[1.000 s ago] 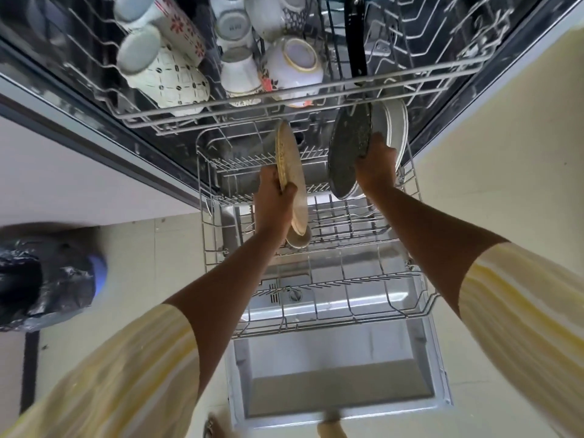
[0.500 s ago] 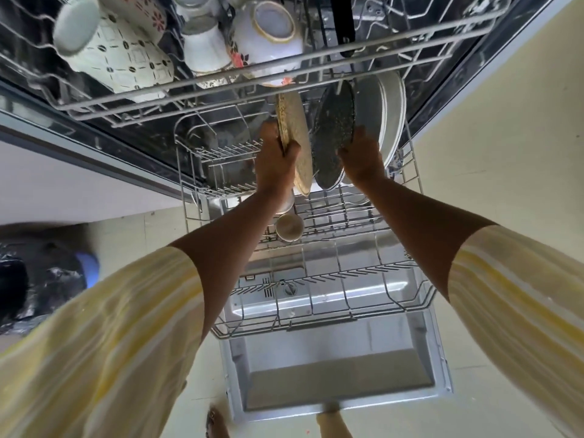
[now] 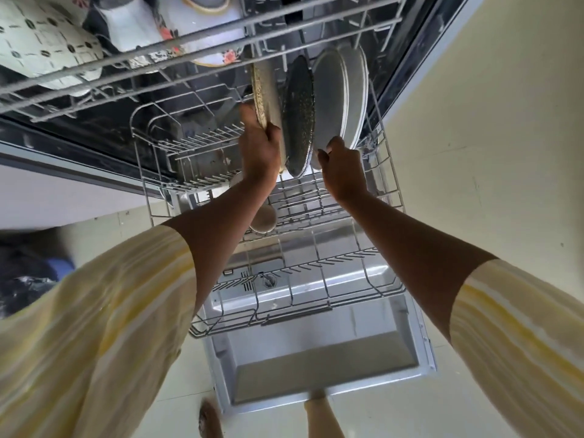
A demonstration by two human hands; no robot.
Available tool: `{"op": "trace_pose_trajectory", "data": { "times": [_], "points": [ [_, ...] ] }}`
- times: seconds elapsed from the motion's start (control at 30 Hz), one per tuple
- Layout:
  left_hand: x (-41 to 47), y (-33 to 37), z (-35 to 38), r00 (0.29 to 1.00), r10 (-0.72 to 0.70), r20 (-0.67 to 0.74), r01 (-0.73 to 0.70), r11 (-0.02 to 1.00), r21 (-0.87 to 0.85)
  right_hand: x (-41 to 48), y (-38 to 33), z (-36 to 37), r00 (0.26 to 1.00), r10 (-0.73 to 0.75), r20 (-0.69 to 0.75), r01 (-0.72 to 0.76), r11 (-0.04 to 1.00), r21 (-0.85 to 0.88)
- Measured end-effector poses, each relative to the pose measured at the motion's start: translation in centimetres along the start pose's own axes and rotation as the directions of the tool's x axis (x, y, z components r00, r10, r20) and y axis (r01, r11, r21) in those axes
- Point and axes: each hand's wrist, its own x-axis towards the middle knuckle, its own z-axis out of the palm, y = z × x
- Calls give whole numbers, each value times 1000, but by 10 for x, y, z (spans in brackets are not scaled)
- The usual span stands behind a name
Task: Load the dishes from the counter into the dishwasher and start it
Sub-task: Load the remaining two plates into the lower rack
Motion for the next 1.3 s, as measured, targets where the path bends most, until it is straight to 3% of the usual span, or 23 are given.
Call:
{"op": "trace_pose_trajectory", "data": {
  "times": [0.23,0.57,0.93,1.13,1.3],
  "points": [
    [-14,-5,1,994,91,-57,-91,996,-4,-2,-1,-5,999,-45,18,45,999,-27],
    [-6,-14,6,998,62,-20,-62,998,-7,2,-6,1,998,-39,51,39,999,11],
    [-22,-31,8,979,121,-162,-120,993,18,-4,4,-3,997,-67,49,65,997,30],
    [-21,-32,6,995,91,-42,-87,991,98,-10,7,-6,996,-80,51,79,997,10],
    [-28,-30,8,984,157,83,-167,977,131,-10,8,-6,995,-88,48,88,996,4]
  ]
}}
